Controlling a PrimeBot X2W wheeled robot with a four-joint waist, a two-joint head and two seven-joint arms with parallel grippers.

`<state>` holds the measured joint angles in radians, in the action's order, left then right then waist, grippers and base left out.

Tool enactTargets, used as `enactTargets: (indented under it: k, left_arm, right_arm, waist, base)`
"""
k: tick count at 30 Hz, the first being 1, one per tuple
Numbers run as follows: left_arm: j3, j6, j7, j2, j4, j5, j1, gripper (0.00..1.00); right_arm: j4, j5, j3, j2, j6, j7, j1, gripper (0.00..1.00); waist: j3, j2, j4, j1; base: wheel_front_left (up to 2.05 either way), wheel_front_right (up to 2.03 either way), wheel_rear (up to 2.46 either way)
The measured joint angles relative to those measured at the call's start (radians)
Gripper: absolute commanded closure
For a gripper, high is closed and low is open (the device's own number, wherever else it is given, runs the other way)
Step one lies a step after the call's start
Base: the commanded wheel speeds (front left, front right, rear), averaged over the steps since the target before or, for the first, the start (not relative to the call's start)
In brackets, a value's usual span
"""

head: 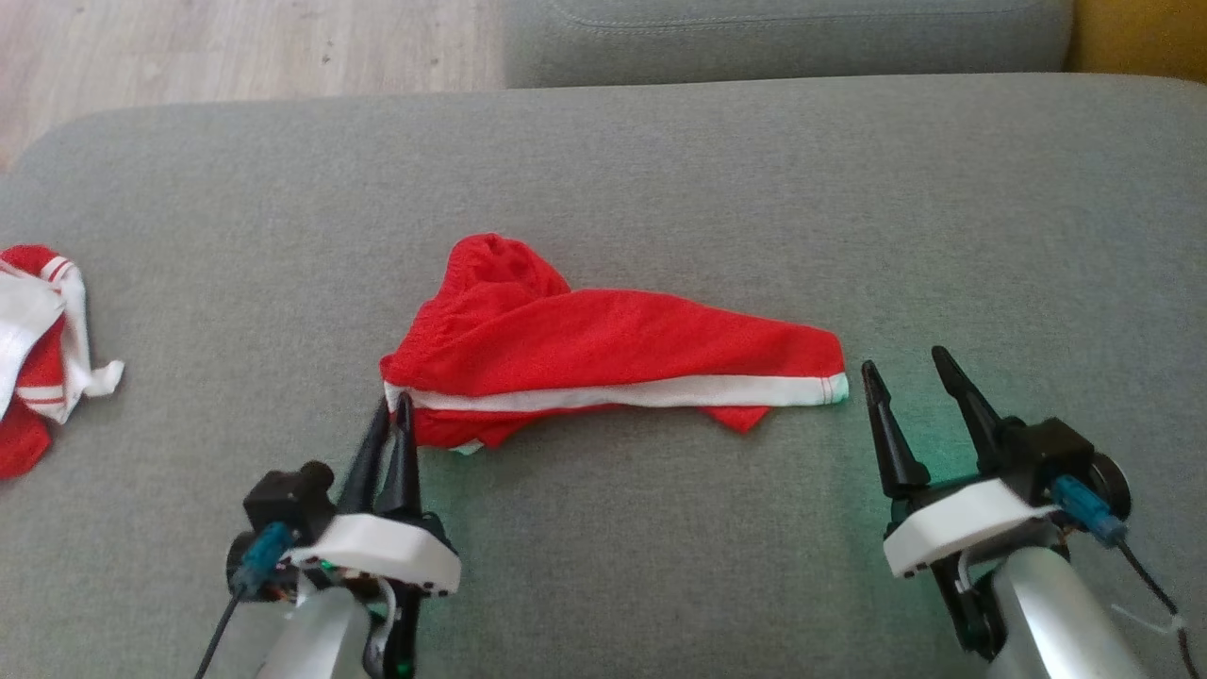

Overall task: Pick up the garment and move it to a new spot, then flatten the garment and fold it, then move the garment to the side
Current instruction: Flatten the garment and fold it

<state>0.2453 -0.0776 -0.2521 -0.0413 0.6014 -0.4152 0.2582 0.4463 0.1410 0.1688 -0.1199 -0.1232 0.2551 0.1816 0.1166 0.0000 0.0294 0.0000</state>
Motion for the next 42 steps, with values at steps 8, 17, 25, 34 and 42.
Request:
enactTargets:
  k: [8, 17, 25, 34, 42]
  left_arm:
    - [-0.092, 0.034, 0.000, 0.001, -0.068, 0.111, -0.027, 0.00]
    - [-0.125, 0.042, 0.000, 0.000, -0.163, 0.212, -0.176, 0.00]
    - [-0.111, 0.042, 0.000, -0.001, -0.184, 0.213, -0.217, 0.00]
    - [-0.029, 0.048, 0.000, -0.002, -0.188, 0.179, -0.162, 0.00]
    - [0.013, 0.060, 0.000, -0.002, -0.188, 0.151, -0.138, 0.00]
  right_arm:
    - [-0.073, 0.006, -0.053, 0.034, 0.000, 0.000, -0.052, 0.00]
    - [-0.091, 0.006, -0.077, 0.051, 0.000, 0.000, -0.103, 0.00]
    - [-0.024, 0.012, -0.058, 0.061, 0.000, 0.000, -0.110, 0.00]
    - [0.121, 0.079, -0.053, 0.064, 0.000, 0.000, 0.025, 0.00]
    - [0.293, 0.062, -0.046, 0.064, 0.000, 0.000, 0.106, 0.00]
  waist:
    - [-0.029, 0.0000, -0.029, -0.0001]
    - [-0.074, 0.0000, -0.030, -0.0001]
    - [-0.070, 0.0000, -0.010, -0.0001]
    - [0.006, 0.0000, 0.031, 0.0002]
    - [0.053, 0.0000, 0.078, 0.0001]
  base:
    - [0.00, 0.00, 0.00]
    - [0.00, 0.00, 0.00]
    - [0.00, 0.00, 0.00]
    - [0.00, 0.00, 0.00]
    - [0.00, 0.00, 0.00]
